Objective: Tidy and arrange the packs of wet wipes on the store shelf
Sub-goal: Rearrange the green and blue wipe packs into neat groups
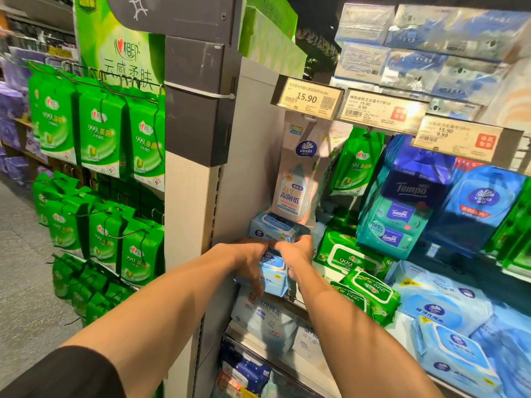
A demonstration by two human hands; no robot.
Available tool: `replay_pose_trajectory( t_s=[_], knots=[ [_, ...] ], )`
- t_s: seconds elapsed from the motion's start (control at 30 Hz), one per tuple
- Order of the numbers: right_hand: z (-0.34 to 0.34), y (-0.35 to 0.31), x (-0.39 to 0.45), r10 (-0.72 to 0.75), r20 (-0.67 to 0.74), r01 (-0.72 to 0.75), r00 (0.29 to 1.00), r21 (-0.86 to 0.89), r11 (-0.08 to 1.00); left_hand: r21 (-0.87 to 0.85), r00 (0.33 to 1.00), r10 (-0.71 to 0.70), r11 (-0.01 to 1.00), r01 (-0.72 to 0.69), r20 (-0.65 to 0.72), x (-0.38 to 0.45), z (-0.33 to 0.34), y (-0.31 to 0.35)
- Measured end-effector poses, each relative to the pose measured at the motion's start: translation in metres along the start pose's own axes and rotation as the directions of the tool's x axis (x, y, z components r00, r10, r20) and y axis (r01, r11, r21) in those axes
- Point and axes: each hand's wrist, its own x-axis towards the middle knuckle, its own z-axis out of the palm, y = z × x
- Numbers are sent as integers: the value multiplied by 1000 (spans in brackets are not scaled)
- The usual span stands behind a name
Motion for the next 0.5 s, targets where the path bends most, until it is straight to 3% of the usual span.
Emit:
replay_pose_trajectory(
  t_s=[0.3, 0.5],
  knots=[
    [-12, 10, 19, -7, 213, -2, 977, 41, 999, 43, 1000, 1, 999, -1, 0, -3, -1, 2],
    [-49, -1, 3, -76, 321, 142, 944, -189, 972, 98, 999, 2, 995, 1, -39, -3, 2, 1]
  ],
)
